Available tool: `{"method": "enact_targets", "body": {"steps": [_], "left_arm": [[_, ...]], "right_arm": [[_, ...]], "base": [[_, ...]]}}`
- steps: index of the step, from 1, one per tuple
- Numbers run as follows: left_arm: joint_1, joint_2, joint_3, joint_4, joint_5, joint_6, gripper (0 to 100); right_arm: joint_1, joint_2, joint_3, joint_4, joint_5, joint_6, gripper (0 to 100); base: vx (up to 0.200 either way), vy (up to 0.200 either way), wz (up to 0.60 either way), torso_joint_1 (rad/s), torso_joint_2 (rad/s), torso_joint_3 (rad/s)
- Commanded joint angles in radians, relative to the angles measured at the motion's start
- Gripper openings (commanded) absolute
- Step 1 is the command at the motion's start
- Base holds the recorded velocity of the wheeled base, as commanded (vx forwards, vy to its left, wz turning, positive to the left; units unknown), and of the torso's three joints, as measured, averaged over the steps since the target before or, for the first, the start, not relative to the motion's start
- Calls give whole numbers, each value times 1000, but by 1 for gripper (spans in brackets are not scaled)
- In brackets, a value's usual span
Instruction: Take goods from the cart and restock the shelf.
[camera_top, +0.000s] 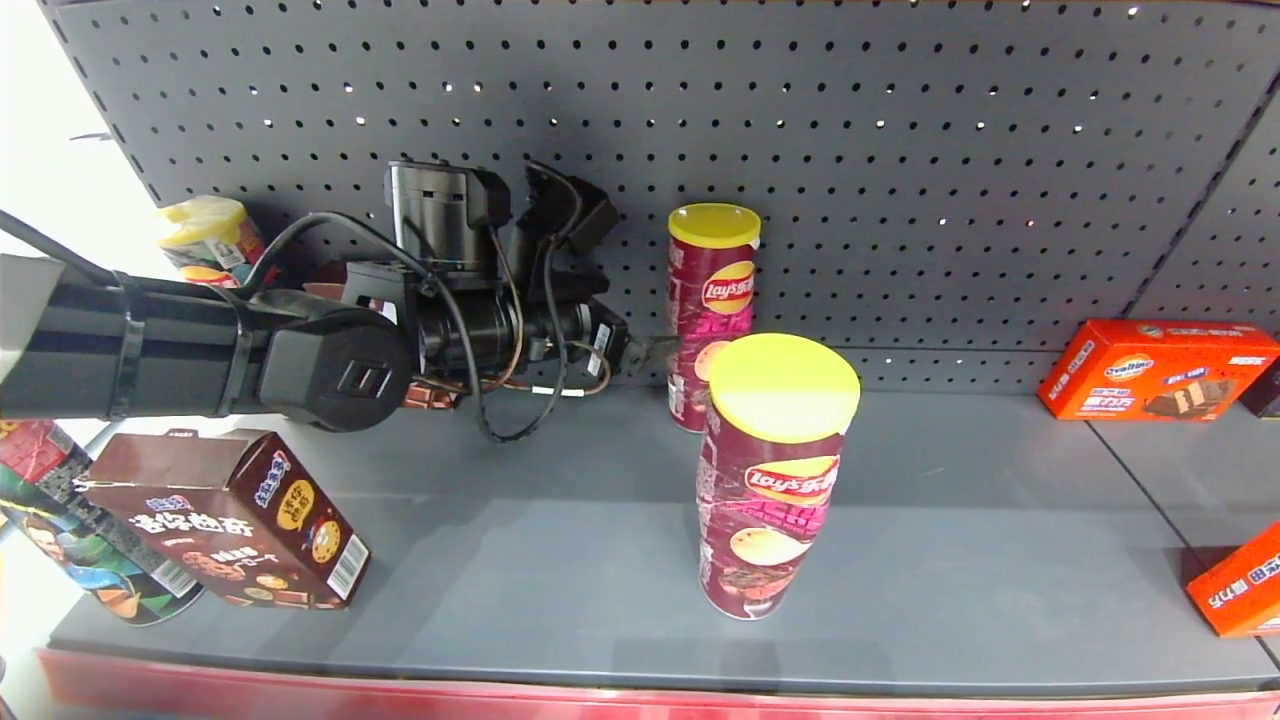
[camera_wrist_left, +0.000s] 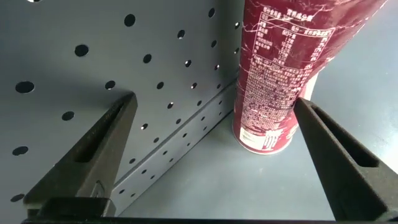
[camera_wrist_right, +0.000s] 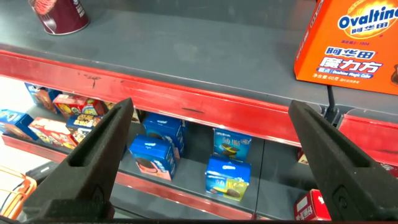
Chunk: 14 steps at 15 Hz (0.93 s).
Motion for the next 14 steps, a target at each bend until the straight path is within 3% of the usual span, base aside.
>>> {"method": "enact_targets", "body": {"steps": [1, 5, 8, 10, 12, 14], "left_arm": [[1, 8, -9, -2, 10, 0, 100], [1, 13, -10, -2, 30, 0, 100], [1, 8, 6, -3, 111, 3, 100], [-3, 3, 29, -57, 171, 21, 100], [-9, -1, 72, -103, 201, 81, 100], [-12, -20, 106, -104, 227, 90, 100]], "right_arm": [[0, 1, 0, 0, 0, 0, 100], [0, 1, 0, 0, 0, 0, 100], [0, 1, 0, 0, -1, 0, 100], [0, 1, 0, 0, 0, 0, 100], [0, 1, 0, 0, 0, 0, 100], [0, 1, 0, 0, 0, 0, 100]], "base": [[0, 0, 0, 0, 0, 0], [0, 0, 0, 0, 0, 0], [0, 0, 0, 0, 0, 0], [0, 0, 0, 0, 0, 0], [0, 0, 0, 0, 0, 0], [0, 0, 0, 0, 0, 0]]}}
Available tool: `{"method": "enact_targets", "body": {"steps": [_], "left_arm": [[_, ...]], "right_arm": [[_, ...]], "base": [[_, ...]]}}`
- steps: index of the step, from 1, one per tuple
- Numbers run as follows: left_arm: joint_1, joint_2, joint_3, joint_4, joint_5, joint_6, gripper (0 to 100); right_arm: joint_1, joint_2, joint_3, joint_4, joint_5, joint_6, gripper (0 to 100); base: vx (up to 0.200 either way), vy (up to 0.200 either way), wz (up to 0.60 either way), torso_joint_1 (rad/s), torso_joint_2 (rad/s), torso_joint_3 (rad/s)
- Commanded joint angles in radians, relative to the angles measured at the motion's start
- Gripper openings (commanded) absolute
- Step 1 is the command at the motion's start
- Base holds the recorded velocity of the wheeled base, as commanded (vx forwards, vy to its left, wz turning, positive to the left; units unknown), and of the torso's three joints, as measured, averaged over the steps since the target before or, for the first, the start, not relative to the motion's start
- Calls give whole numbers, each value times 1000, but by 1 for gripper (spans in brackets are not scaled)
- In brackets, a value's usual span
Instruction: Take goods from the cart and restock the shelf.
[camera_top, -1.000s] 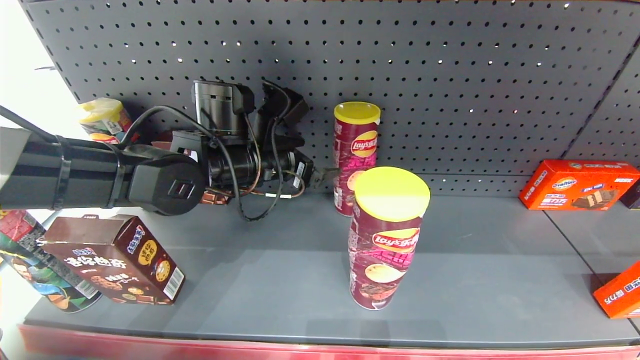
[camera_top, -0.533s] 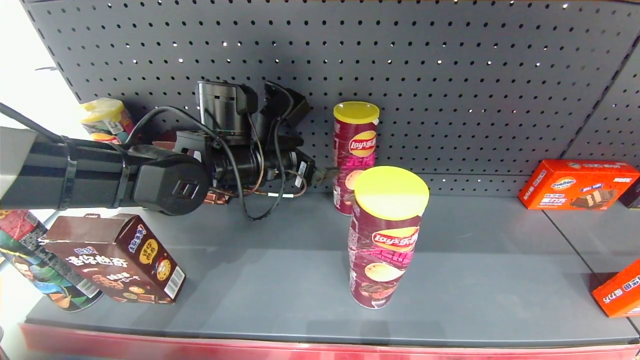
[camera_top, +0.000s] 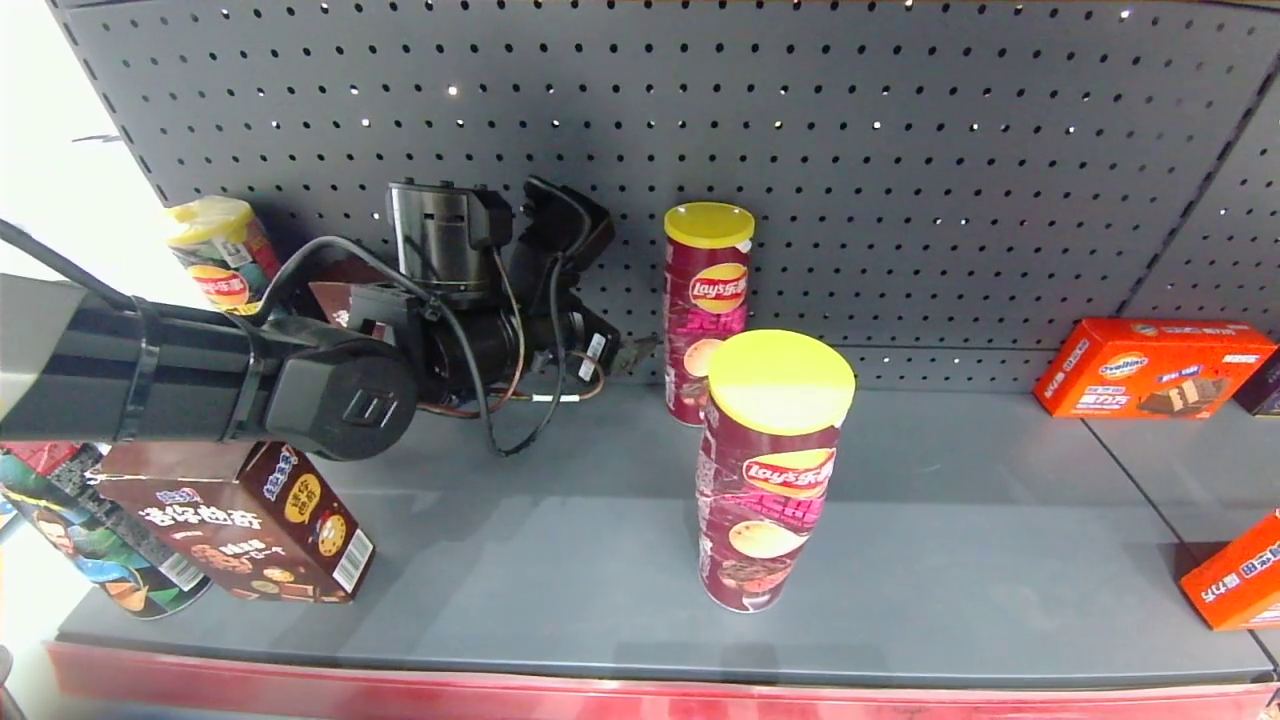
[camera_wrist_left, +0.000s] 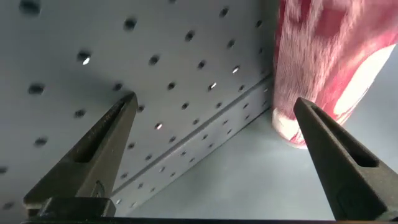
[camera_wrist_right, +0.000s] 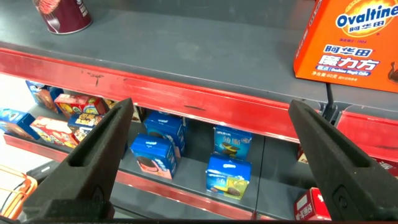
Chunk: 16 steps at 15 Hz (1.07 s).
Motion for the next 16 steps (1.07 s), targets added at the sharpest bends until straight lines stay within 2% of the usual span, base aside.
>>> {"method": "enact_targets", "body": {"steps": [1, 3, 11, 16], "left_arm": [[-3, -15, 36, 8, 15, 8, 100], [-6, -12, 36, 6, 50, 10, 100], [-38, 76, -67, 10, 55, 4, 100], [-43, 85, -67, 8, 55, 2, 100]], "right_arm": [[0, 1, 0, 0, 0, -1, 100], [0, 1, 0, 0, 0, -1, 100], [0, 1, 0, 0, 0, -1, 100], [0, 1, 0, 0, 0, -1, 100]], "base": [[0, 0, 0, 0, 0, 0], [0, 0, 0, 0, 0, 0], [0, 0, 0, 0, 0, 0], [0, 0, 0, 0, 0, 0]]}}
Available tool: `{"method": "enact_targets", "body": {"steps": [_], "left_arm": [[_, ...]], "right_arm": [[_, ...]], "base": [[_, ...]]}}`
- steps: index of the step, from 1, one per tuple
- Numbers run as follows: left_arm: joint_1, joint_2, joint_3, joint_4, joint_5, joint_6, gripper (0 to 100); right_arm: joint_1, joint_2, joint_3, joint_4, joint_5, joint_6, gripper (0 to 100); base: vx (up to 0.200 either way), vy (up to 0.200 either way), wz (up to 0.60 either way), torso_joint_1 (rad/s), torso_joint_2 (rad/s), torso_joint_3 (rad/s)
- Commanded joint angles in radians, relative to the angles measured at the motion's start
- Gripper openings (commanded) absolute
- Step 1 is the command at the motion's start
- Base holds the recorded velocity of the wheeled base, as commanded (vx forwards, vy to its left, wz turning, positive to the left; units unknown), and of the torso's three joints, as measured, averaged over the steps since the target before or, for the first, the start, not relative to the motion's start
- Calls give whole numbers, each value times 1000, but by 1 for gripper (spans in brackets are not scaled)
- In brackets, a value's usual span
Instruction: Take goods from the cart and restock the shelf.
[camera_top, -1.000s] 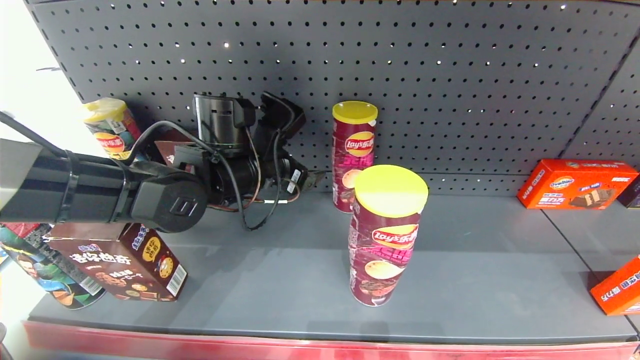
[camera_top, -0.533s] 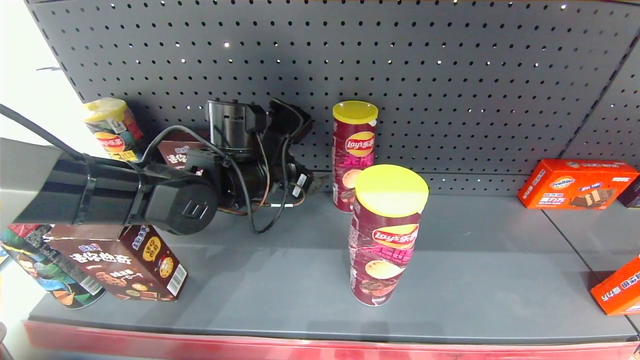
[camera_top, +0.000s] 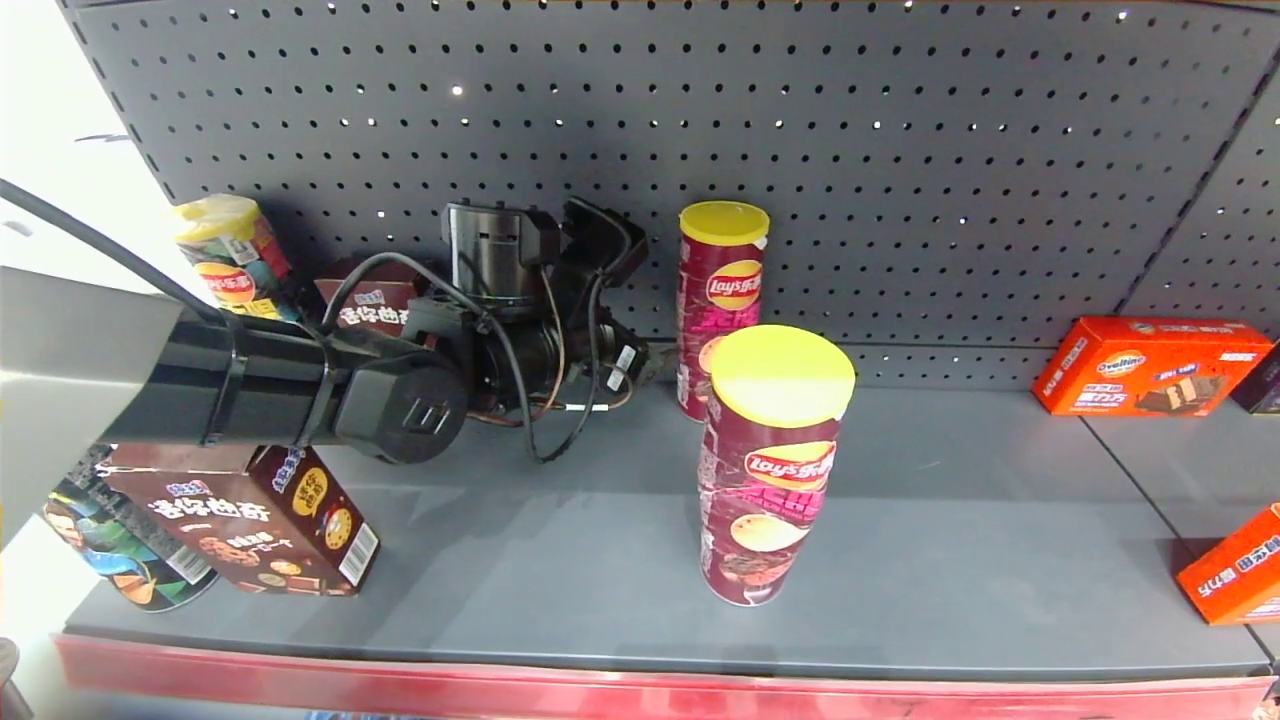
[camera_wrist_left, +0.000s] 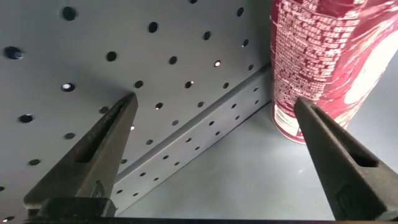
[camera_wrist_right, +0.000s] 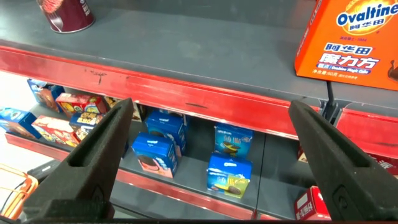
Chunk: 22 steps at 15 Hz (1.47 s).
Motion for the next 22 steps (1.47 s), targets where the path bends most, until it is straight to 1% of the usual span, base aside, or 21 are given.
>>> {"method": "enact_targets", "body": {"steps": [1, 8, 10, 15, 16, 17, 18, 19, 20, 21, 22], "left_arm": [[0, 8, -1, 1, 1, -1, 100], [-10, 1, 6, -3, 0, -1, 100], [-10, -72, 32, -25, 0, 7, 100], [-8, -227, 59, -14, -2, 4, 100], [-14, -270, 78, -15, -3, 1, 100], [-39, -311, 101, -23, -3, -2, 100], [-48, -359, 125, -22, 0, -22, 100], [-45, -390, 144, -22, -2, -37, 100], [-43, -454, 200, -15, -9, -47, 100], [-50, -531, 288, -31, -34, -53, 100], [-50, -575, 349, -45, -48, -61, 100]], "right_arm": [[0, 1, 0, 0, 0, -1, 100], [0, 1, 0, 0, 0, -1, 100], [0, 1, 0, 0, 0, -1, 100], [0, 1, -2, 0, 0, -1, 100], [0, 1, 0, 0, 0, -1, 100], [0, 1, 0, 0, 0, -1, 100], [0, 1, 0, 0, -1, -1, 100], [0, 1, 0, 0, -1, -1, 100], [0, 1, 0, 0, 0, -1, 100], [0, 1, 0, 0, 0, -1, 100], [0, 1, 0, 0, 0, -1, 100]], "base": [[0, 0, 0, 0, 0, 0], [0, 0, 0, 0, 0, 0], [0, 0, 0, 0, 0, 0], [0, 0, 0, 0, 0, 0], [0, 0, 0, 0, 0, 0], [0, 0, 0, 0, 0, 0], [0, 0, 0, 0, 0, 0], [0, 0, 0, 0, 0, 0], [0, 0, 0, 0, 0, 0], [0, 0, 0, 0, 0, 0], [0, 0, 0, 0, 0, 0]]}}
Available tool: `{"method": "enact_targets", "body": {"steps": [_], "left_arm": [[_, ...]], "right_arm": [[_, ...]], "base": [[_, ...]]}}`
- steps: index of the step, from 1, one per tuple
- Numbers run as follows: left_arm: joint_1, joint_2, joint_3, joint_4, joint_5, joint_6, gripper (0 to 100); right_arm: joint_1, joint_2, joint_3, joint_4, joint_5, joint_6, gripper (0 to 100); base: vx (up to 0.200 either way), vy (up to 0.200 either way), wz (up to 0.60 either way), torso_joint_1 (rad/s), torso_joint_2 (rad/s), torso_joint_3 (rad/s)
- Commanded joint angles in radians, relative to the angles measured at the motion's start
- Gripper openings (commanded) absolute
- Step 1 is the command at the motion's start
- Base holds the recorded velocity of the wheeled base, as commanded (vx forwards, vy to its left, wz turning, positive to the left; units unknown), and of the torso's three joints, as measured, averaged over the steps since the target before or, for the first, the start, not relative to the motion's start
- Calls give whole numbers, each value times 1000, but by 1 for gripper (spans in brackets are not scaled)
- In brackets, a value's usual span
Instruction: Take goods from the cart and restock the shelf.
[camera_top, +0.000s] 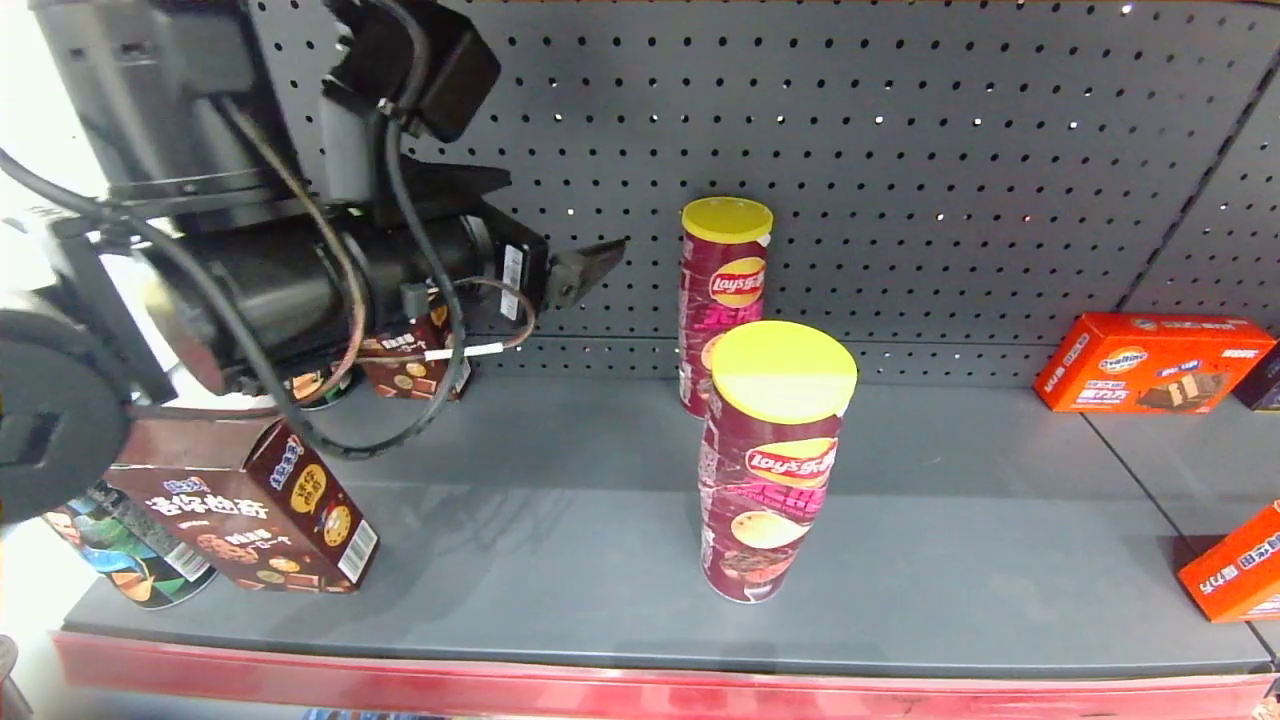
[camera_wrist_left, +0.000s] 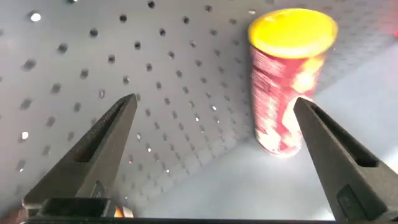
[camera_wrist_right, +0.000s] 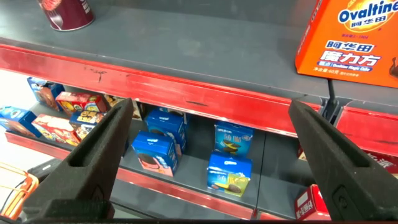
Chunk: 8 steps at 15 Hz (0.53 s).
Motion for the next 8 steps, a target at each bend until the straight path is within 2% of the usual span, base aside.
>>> {"method": "enact_targets", "body": {"steps": [1, 4, 5, 6, 7, 8], "left_arm": [[-20, -231, 201, -42, -23, -18, 100], [-66, -415, 336, -51, -20, -19, 100], [-68, -425, 343, -51, -20, -19, 100], [-68, -560, 429, -50, -19, -30, 100], [-60, -612, 464, -51, -19, -42, 100], [-43, -748, 560, -60, -20, -72, 100]], "right_arm": [[0, 1, 0, 0, 0, 0, 100], [0, 1, 0, 0, 0, 0, 100], [0, 1, 0, 0, -1, 0, 100], [0, 1, 0, 0, 0, 0, 100], [0, 1, 0, 0, 0, 0, 100], [0, 1, 0, 0, 0, 0, 100]], "base": [[0, 0, 0, 0, 0, 0], [0, 0, 0, 0, 0, 0], [0, 0, 0, 0, 0, 0], [0, 0, 0, 0, 0, 0], [0, 0, 0, 0, 0, 0], [0, 0, 0, 0, 0, 0]]}}
